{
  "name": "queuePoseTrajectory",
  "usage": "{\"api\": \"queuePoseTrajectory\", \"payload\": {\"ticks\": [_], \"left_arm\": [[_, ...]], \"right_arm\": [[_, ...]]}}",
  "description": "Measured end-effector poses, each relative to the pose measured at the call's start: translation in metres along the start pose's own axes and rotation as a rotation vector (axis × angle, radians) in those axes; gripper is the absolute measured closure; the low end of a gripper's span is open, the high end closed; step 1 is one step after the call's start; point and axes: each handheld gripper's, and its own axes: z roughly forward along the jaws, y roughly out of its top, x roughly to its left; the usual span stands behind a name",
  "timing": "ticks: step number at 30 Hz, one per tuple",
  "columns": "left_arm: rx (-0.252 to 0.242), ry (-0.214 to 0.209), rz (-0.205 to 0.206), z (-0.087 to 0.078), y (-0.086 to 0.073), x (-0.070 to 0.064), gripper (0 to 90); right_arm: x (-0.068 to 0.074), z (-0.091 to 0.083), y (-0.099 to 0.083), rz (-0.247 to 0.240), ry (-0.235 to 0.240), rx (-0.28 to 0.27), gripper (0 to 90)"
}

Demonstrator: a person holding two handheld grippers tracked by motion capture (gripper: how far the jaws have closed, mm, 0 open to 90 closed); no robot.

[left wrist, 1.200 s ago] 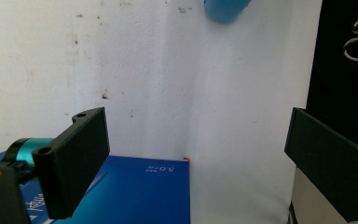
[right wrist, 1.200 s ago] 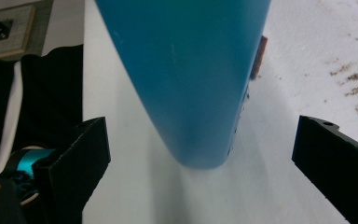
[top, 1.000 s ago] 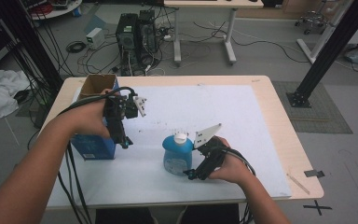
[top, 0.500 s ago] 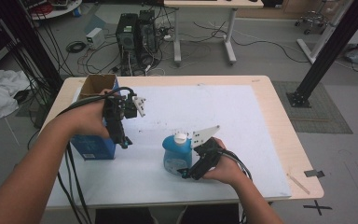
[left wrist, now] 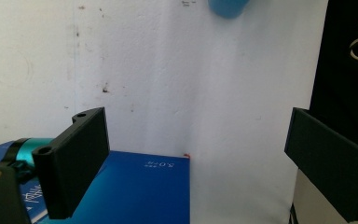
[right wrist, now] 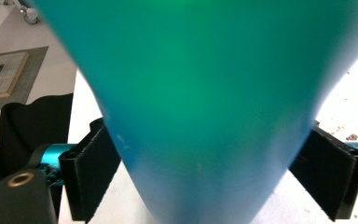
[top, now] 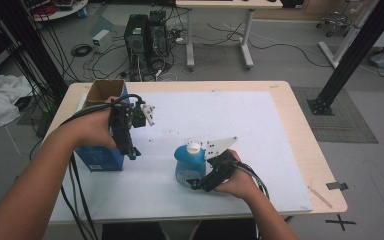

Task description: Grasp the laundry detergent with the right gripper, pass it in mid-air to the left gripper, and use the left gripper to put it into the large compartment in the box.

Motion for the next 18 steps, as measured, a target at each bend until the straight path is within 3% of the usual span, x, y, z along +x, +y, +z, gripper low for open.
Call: {"api": "queuePoseTrajectory", "payload": {"ticks": [10,18], "left_arm": [[-0.004,0.0,0.0,0.0002,-0.001,0.0,6.5],[0.0,-0.001,0.002,0.0015,-0.0002,0.0002,6.5]], "right_arm": [[0.0013,0.0025,-0.0001,-0.004,-0.012,-0.013,15.1],[0.0031,0.0023,0.0,-0.013,-0.032,-0.027,23.6]]}}
